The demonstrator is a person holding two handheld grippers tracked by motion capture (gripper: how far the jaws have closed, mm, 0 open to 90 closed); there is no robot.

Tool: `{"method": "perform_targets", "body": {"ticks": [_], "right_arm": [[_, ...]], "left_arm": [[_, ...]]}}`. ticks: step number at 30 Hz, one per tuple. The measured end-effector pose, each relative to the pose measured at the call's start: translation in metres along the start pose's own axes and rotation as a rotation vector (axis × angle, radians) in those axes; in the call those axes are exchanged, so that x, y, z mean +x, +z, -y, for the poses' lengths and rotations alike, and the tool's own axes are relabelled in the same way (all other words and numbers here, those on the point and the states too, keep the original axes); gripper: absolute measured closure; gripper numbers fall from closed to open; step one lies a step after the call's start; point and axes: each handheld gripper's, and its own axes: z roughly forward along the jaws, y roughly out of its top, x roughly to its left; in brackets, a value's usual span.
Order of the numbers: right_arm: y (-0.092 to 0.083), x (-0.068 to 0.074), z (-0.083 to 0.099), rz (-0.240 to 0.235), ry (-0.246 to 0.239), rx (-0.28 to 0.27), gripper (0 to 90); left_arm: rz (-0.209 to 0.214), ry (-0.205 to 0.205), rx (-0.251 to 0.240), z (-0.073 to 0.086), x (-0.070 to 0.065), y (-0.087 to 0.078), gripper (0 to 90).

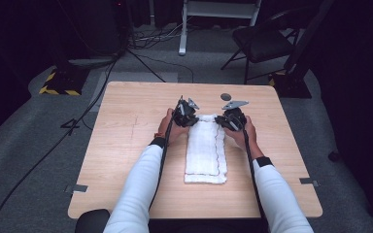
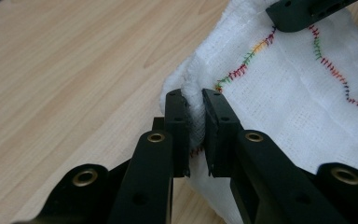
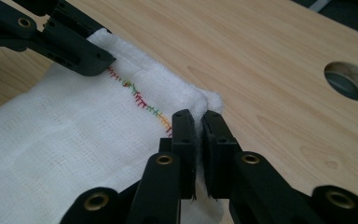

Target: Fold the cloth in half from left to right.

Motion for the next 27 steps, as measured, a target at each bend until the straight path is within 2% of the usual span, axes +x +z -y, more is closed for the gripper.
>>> {"method": "perform_targets", "body": {"ticks": [8,14,19,27], "right_arm": [[-0.013,0.002,-0.012,0.020,-0.026,-0.048,85.1],[-0.027,0.004,-0.017,0.011,-0.040,-0.080,85.1],[-0.045,0.012,-0.015,-0.028,-0.068,-0.111,85.2],[-0.061,0.026,-0.006,-0.088,-0.113,-0.124,85.3]], "left_arm": [[-0.007,0.014,-0.048,-0.010,0.003,-0.018,81.4],[0.026,0.028,-0.088,-0.012,0.001,-0.035,81.2],[0.068,0.076,-0.122,-0.004,-0.009,-0.054,81.2],[0.109,0.124,-0.137,0.010,-0.020,-0.070,80.9]]}}
